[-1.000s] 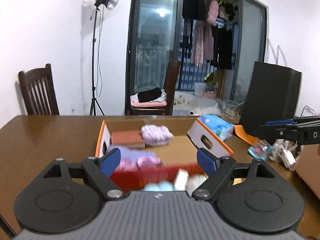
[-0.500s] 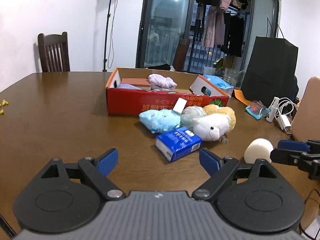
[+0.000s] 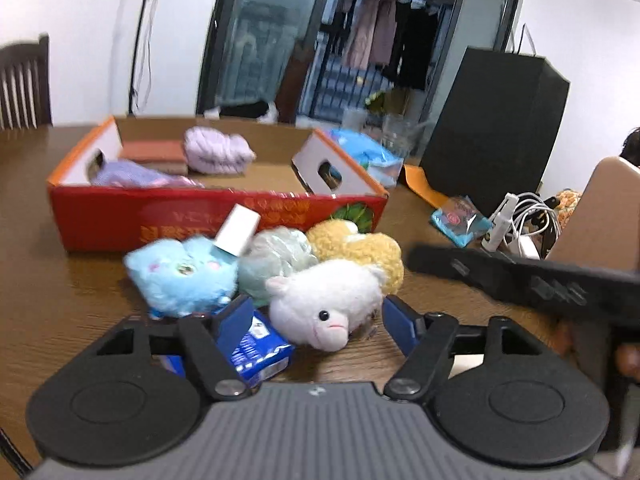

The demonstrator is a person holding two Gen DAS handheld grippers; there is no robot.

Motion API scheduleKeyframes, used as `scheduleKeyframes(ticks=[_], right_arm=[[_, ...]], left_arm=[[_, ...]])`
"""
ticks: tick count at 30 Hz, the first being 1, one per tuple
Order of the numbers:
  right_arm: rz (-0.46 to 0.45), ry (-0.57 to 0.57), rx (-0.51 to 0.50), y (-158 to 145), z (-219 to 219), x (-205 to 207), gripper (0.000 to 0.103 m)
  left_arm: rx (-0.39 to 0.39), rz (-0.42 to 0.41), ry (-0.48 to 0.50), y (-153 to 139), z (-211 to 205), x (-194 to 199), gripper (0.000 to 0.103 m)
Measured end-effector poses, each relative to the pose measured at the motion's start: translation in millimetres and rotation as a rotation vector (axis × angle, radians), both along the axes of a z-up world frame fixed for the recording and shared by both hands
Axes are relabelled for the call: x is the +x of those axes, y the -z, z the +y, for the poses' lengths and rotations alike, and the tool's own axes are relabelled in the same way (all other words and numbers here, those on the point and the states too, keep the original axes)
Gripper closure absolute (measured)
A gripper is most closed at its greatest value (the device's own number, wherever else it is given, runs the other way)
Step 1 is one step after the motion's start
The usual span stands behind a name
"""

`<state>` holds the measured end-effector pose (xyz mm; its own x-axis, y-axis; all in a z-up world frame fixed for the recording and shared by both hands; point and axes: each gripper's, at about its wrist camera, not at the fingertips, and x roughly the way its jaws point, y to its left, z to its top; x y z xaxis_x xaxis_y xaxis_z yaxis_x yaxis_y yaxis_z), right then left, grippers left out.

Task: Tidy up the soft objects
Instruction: 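Move both grippers back from the box to the plush pile, then grasp the yellow spotted plush with the right gripper while the left grasps the white alpaca plush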

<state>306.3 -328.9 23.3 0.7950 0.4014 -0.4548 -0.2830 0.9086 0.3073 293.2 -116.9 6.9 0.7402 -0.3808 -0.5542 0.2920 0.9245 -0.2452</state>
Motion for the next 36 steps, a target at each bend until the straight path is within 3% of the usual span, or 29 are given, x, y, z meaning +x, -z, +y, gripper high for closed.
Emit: scheduleKeyframes(ticks=[5,8,9,15,16,17,18,20,23,26,29,32,36], right_arm=[[0.099,0.012,0.007,16,1,53,0.05],[0.131,-0.017,0.074,25,-3,63,0.053],[0.136,-0.028,0.094,27,-5,64,0.06],[0.121,-0.016,0.114,19,-11,51,0.068],[0.113,-0.016,0.126,15,-12,46,0.069],[0.105,-0.02,0.139,11,-12,39,0.074],[0.095,-0.039,0.17,8,-11,31,0.08],[0.074,-0.05,0.185,0,-4,16,0.083],[0.027,-0.034,0.111,-11,7,-11,0.091],[0.038,-0.066,0.14,-14,6,-36,0.091],[0.06,-0.091,0.107,-6,14,-61,0.088],[0.064,-0.065,0.106,5,15,-79,0.087],[0.08,-0.053,0.064,16,11,-98,0.081]], left_arm=[[-0.066,0.051,0.053,10,-4,12,0.034],[-0.091,0.072,0.042,17,-2,18,0.039],[-0.103,0.08,0.037,19,0,19,0.041],[-0.237,0.107,0.024,17,10,20,0.059],[-0.271,0.107,0.036,14,12,19,0.062],[-0.322,0.099,0.08,9,14,16,0.069],[-0.358,0.095,0.106,4,16,13,0.069],[-0.352,0.061,0.118,-9,15,0,0.071],[-0.304,0.024,0.122,-17,24,-26,0.069],[-0.283,0.032,0.135,-13,44,-54,0.051],[-0.246,0.041,0.072,-4,62,-74,0.042],[-0.241,0.062,0.014,1,75,-78,0.039],[-0.233,0.053,0.007,3,80,-71,0.036]])
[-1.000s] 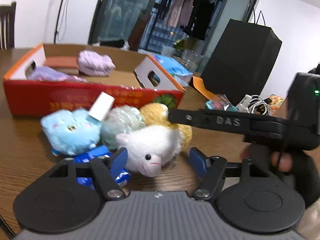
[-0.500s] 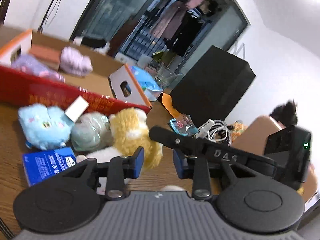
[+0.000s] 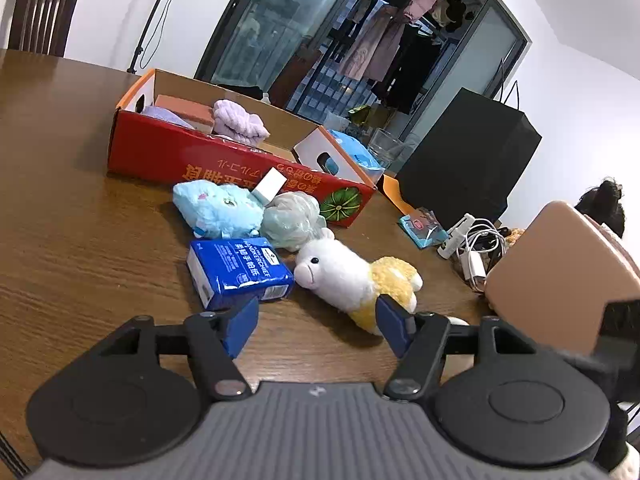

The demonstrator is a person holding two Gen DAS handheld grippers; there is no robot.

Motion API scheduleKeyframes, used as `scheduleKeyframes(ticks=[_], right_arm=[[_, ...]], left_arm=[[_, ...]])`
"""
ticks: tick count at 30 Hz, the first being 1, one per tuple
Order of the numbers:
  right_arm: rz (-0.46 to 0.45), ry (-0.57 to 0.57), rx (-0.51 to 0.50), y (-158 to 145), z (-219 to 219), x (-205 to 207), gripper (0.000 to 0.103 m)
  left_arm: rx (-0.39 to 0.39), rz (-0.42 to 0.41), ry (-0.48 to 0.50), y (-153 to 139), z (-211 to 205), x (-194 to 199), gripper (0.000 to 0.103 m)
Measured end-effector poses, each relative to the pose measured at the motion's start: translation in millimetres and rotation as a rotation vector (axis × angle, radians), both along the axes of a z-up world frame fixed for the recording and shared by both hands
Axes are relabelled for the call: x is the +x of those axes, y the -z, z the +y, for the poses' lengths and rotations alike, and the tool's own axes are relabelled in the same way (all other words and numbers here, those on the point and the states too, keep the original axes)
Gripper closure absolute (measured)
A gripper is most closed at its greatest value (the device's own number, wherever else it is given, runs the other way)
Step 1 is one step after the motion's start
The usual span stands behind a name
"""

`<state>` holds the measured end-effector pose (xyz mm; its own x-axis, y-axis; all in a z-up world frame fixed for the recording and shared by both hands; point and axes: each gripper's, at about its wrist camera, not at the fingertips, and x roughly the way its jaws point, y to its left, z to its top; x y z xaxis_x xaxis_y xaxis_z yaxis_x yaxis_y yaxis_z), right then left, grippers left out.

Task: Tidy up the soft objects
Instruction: 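Grasp the yellow spotted plush with the right gripper while the left grasps the white alpaca plush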

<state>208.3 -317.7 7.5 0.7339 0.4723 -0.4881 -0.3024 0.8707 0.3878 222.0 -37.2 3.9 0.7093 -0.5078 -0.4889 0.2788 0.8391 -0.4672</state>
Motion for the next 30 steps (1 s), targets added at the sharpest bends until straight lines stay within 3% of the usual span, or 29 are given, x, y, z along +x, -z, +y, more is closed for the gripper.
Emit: scheduleKeyframes(ticks=[3,7,11,14,19,21,25,30], right_arm=[[0.035,-0.009,-0.061,9,-2,-6,0.065],[0.019,0.121,-0.055,19,-20,4,0.064],[-0.008,0.194,0.008,18,-43,22,0.061],[-0.004,0.154,0.073,12,-42,29,0.061],[0.113,0.125,0.194,27,-31,49,0.056],[0.135,0.154,0.232,35,-30,56,0.054],[0.111,0.139,0.225,33,-31,55,0.057],[0.056,0.034,0.169,6,-35,31,0.057]], left_arm=[[0.021,-0.013,0.024,2,-12,16,0.034],[0.037,0.002,0.046,5,-30,47,0.034],[0.044,-0.005,0.088,2,-48,72,0.028],[0.078,0.037,0.074,8,-57,96,0.028],[0.022,0.132,0.143,20,-65,119,0.034],[0.035,0.139,0.128,22,-69,120,0.043],[0.003,0.171,0.114,20,-68,112,0.044],[-0.051,0.108,0.112,-4,-54,61,0.044]])
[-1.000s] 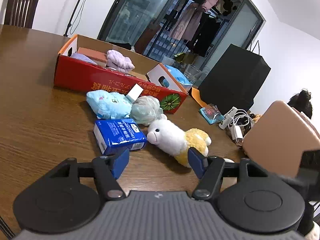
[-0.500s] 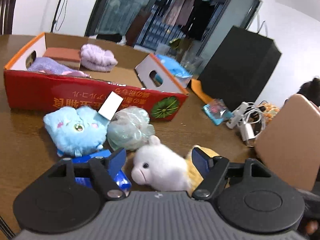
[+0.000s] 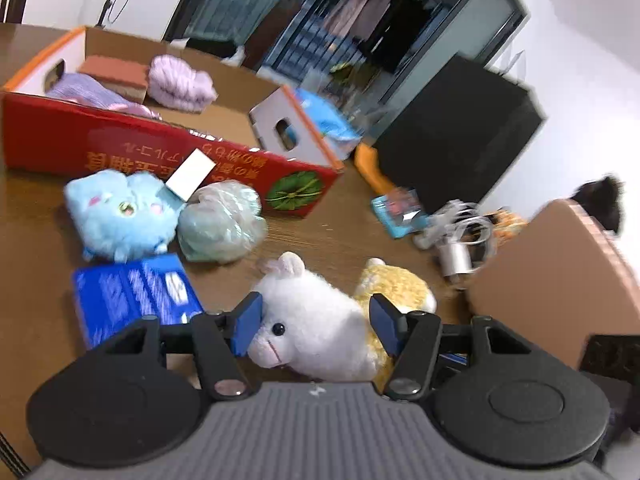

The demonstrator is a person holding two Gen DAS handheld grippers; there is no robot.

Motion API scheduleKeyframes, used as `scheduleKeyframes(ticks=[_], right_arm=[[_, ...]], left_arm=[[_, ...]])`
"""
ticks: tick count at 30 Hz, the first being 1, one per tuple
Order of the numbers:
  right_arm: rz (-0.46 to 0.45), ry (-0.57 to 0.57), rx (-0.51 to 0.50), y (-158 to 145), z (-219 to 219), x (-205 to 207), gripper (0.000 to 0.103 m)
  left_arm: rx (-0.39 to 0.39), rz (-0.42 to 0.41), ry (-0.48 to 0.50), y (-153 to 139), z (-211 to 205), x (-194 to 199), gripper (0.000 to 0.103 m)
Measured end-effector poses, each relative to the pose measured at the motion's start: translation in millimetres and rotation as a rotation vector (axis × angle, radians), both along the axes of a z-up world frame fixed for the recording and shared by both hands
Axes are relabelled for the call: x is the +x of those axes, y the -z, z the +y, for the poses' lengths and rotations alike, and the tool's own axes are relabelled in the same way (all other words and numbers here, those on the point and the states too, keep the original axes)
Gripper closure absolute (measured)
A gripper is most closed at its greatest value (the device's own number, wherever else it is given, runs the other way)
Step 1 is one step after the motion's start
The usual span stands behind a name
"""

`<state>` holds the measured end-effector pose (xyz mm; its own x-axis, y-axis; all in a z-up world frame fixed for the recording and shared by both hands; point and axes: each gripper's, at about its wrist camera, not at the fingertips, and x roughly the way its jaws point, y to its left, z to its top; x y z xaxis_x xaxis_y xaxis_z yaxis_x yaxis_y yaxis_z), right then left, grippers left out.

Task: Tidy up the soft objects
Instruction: 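Grasp the yellow spotted plush with the right gripper while the left grasps the white alpaca plush, then carry both plushes into the box and open both grippers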

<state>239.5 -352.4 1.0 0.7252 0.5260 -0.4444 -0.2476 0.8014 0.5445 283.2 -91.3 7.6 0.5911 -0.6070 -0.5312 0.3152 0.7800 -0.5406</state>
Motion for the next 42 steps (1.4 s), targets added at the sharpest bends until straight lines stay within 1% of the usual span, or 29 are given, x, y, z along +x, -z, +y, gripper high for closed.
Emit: scheduleKeyframes(ticks=[2,5,8,9,10,11,12,13,16,19,20,21,22,23,24,26,28,31,33,35,36,38,42], right_arm=[[-0.009,-0.079,-0.012,-8,-1,-14,0.057],[0.013,-0.2,-0.028,-5,3,-30,0.057],[0.043,-0.256,-0.053,7,15,-34,0.056],[0.051,-0.251,-0.058,10,18,-34,0.053],[0.055,-0.24,-0.054,12,18,-34,0.052],[0.059,-0.224,-0.059,13,18,-33,0.052],[0.057,-0.202,-0.068,13,17,-33,0.043],[0.055,-0.182,-0.074,12,16,-34,0.042],[0.044,-0.145,-0.057,11,10,-35,0.042],[0.043,-0.105,-0.024,13,4,-38,0.043],[0.05,-0.097,-0.013,15,5,-36,0.043],[0.056,-0.092,-0.008,16,6,-36,0.044],[0.065,-0.085,-0.009,19,7,-35,0.044],[0.07,-0.084,-0.008,21,9,-34,0.05],[0.064,-0.1,0.007,22,10,-33,0.06],[0.046,-0.08,0.0,16,11,-32,0.061],[0.001,-0.072,-0.001,4,8,-26,0.062],[-0.101,-0.06,-0.034,-26,6,-4,0.062],[-0.158,-0.058,-0.066,-49,6,26,0.062],[-0.195,-0.063,-0.094,-67,8,64,0.062],[-0.196,-0.07,-0.108,-75,9,92,0.062],[-0.166,-0.08,-0.106,-82,10,140,0.062],[-0.073,-0.117,-0.133,-79,18,241,0.062]], left_arm=[[-0.011,-0.01,-0.002,-2,11,-31,0.044],[0.002,0.047,-0.017,10,23,-67,0.044],[0.003,0.111,-0.038,27,32,-87,0.044],[-0.009,0.119,-0.04,30,35,-90,0.044],[-0.011,0.122,-0.051,31,39,-92,0.043],[-0.001,0.111,-0.076,29,42,-93,0.04],[0.009,0.094,-0.096,27,44,-95,0.037],[0.016,0.079,-0.105,25,46,-96,0.037],[0.011,0.056,-0.097,21,47,-90,0.034],[0.015,0.067,-0.081,25,40,-81,0.034],[0.019,0.074,-0.065,27,37,-78,0.037],[0.028,0.082,-0.045,30,32,-77,0.046],[0.034,0.086,-0.027,32,28,-75,0.046],[0.034,0.08,-0.018,32,26,-76,0.047],[0.036,0.079,-0.015,31,24,-75,0.049],[0.009,0.076,-0.016,27,25,-71,0.049],[-0.014,0.032,-0.012,15,25,-63,0.049],[-0.03,-0.055,-0.008,-14,22,-30,0.049],[-0.047,-0.099,-0.017,-33,23,5,0.049],[-0.048,-0.128,-0.024,-47,24,47,0.049],[-0.044,-0.132,-0.022,-51,24,69,0.049],[-0.049,-0.103,-0.023,-54,27,118,0.049],[-0.038,-0.02,-0.052,-44,33,202,0.049]])
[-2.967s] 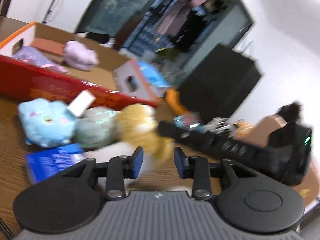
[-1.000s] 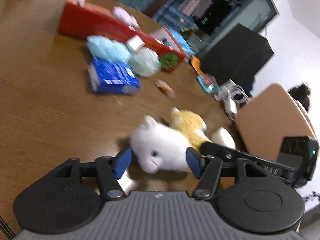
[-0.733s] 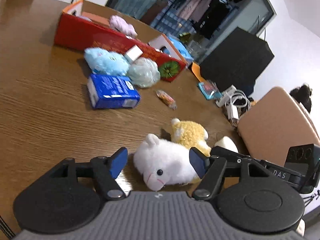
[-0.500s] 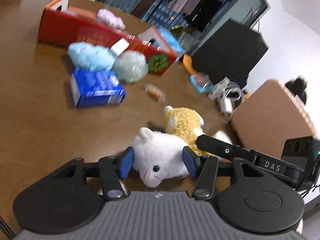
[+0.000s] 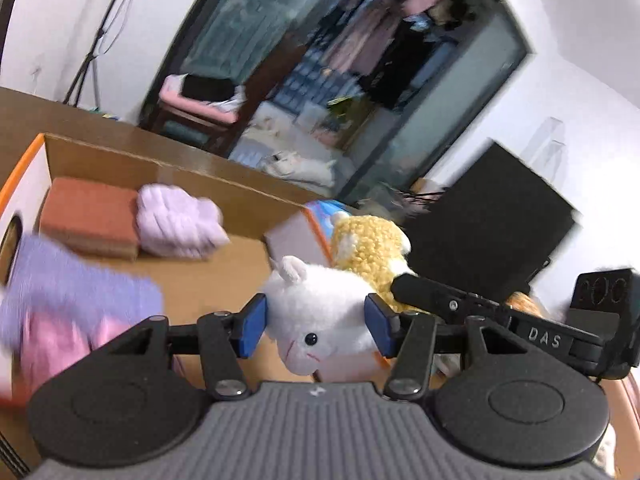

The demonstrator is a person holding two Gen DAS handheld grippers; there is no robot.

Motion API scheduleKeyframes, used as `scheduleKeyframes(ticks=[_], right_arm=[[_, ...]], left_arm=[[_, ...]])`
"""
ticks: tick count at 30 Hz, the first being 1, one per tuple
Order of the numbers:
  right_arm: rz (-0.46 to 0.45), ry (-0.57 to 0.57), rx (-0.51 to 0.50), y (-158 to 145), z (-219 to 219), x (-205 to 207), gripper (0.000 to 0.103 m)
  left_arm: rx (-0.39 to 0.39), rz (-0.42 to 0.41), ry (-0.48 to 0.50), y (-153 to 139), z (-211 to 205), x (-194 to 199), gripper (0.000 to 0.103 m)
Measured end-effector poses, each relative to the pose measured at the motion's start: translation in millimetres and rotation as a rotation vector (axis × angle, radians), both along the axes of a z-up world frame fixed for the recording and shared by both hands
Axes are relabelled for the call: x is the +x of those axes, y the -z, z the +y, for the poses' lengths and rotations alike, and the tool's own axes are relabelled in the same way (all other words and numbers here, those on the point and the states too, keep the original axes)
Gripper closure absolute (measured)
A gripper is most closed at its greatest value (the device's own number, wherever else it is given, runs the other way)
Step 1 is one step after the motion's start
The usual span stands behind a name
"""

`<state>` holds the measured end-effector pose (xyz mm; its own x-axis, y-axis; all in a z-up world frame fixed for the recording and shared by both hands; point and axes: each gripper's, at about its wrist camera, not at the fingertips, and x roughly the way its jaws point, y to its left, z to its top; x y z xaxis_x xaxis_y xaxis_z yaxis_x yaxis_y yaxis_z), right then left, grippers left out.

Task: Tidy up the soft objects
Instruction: 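Carry both plushes into the box and open both grippers, then move both grippers back to the pile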

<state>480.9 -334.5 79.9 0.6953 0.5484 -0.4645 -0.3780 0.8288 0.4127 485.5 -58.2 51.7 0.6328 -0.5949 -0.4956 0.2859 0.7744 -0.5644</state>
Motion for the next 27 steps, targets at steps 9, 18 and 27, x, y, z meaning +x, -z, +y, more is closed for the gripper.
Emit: scheduleKeyframes(ticks=[9,18,27], right_arm=[[0.161,0.043,-0.262,54,37,123,0.069],[0.078,0.045,-0.416,56,66,105,0.058],[-0.051,0.06,-0.414,-5,60,36,0.046]], left_arm=[[0.169,0.107,0.036,43,-15,96,0.05],[0.26,-0.038,0.035,26,-17,66,0.041],[0.365,-0.257,-0.07,-35,18,-33,0.025]])
